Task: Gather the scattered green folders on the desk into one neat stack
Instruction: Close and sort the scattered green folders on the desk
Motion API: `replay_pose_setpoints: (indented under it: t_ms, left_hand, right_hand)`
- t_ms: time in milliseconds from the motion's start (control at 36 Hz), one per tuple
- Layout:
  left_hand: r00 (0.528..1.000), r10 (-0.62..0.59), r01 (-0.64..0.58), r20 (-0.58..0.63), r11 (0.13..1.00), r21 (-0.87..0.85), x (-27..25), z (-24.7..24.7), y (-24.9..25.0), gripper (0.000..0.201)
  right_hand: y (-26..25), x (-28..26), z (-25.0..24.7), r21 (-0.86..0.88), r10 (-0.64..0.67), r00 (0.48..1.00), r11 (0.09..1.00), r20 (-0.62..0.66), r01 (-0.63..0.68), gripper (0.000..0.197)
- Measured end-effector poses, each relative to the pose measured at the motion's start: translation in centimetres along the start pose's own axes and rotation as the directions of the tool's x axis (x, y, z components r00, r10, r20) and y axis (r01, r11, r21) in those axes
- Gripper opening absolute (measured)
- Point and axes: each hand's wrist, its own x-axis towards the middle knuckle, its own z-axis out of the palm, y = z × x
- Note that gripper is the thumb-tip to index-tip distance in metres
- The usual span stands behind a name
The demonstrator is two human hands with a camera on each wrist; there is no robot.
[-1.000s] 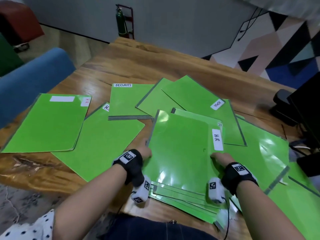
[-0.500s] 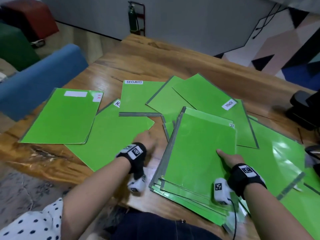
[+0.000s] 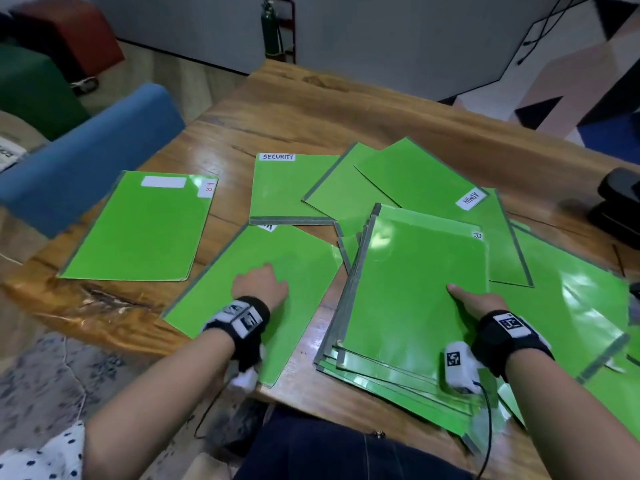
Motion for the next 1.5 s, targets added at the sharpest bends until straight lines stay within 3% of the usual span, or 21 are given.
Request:
replay_pose_setpoints:
  t_ms: [56, 111, 194, 250, 306, 389, 472, 528, 611, 667, 778, 861, 1056, 1278, 1389, 1500]
  left_hand:
    - [0.991, -0.118, 0.116, -0.06, 0.993, -0.035, 1.8, -1.5, -2.6, 0.039]
    - [0.966, -0.245, 0.247, -0.078, 0.969, 0.015, 3.5, -2.9, -5.5, 0.056]
    - [0.919, -0.394, 0.394, -0.017, 0.914, 0.1, 5.3, -3.5, -9.6, 0.083]
    - [0.905, -0.426, 0.421, 0.018, 0.9, 0.116, 5.8, -2.9, -11.0, 0.086]
    - [0.922, -0.387, 0.381, 0.017, 0.913, 0.146, 5.7, -2.5, -11.0, 0.076]
    - [0.971, -0.238, 0.235, -0.01, 0.953, 0.189, 4.8, -2.1, -9.7, 0.044]
    - [0.979, -0.194, 0.202, -0.071, 0.969, 0.144, 3.4, -2.1, -9.0, 0.028]
    - [0.971, -0.22, 0.231, -0.091, 0.963, 0.14, 3.1, -2.4, -9.6, 0.041]
    - [0.935, -0.35, 0.353, -0.05, 0.932, 0.081, 4.2, -2.1, -11.5, 0.084]
    - [0.925, -0.38, 0.38, -0.003, 0.925, 0.011, 5.2, -1.5, -12.4, 0.094]
    - [0.92, -0.387, 0.388, -0.056, 0.922, 0.003, 6.3, -1.5, -12.3, 0.087]
    - [0.929, -0.371, 0.371, -0.011, 0.929, 0.002, 7.8, -2.0, -12.0, 0.083]
    - [0.913, -0.403, 0.404, 0.067, 0.915, 0.01, 9.7, -2.6, -11.6, 0.098]
    - [0.914, -0.4, 0.4, 0.074, 0.916, 0.006, 11.2, -3.6, -11.9, 0.081]
    - [0.938, -0.337, 0.333, 0.079, 0.941, 0.053, 11.6, -4.0, -12.2, 0.078]
    - [0.969, -0.235, 0.231, 0.073, 0.971, 0.065, 10.9, -4.6, -11.0, 0.059]
  right_hand:
    - [0.0, -0.1, -0.1, -0.004, -0.005, 1.0, 1.0, -0.004, 0.005, 0.082]
    - [-0.1, -0.1, -0.2, -0.017, -0.012, 1.0, 1.0, -0.014, 0.011, 0.083]
    - [-0.4, -0.2, -0.5, -0.063, -0.028, 0.999, 0.998, -0.036, 0.025, 0.083]
    - [-0.6, -0.3, -0.7, -0.087, -0.033, 0.998, 0.996, -0.048, 0.029, 0.082]
    - [-0.7, -0.3, -0.8, -0.09, -0.035, 0.998, 0.996, -0.053, 0.03, 0.082]
    - [-0.8, -0.6, -0.7, -0.085, -0.025, 0.998, 0.996, -0.061, 0.02, 0.083]
    - [-0.7, -0.6, -0.4, -0.074, -0.017, 0.998, 0.997, -0.058, 0.013, 0.086]
    - [-0.6, -0.4, -0.3, -0.068, -0.012, 0.999, 0.998, -0.051, 0.009, 0.085]
    - [-0.6, -0.6, -0.2, -0.058, -0.006, 0.999, 0.998, -0.039, 0.004, 0.083]
    - [-0.7, -0.6, -0.3, -0.059, -0.006, 0.999, 0.998, -0.037, 0.004, 0.085]
    - [-0.7, -0.4, -0.4, -0.091, -0.011, 0.999, 0.996, -0.046, 0.006, 0.083]
    - [-0.9, -0.5, -0.4, -0.111, -0.014, 0.998, 0.994, -0.054, 0.008, 0.077]
    - [-0.4, 0.3, -0.3, -0.046, 0.008, 0.998, 0.999, -0.07, -0.012, 0.083]
    - [0.0, 1.3, -0.2, -0.026, 0.028, 0.997, 0.999, -0.069, -0.03, 0.087]
    - [0.0, 1.6, -0.2, -0.044, 0.037, 0.997, 0.998, -0.068, -0.04, 0.089]
    - [-0.3, 1.5, -0.3, -0.072, 0.03, 0.997, 0.997, -0.075, -0.035, 0.085]
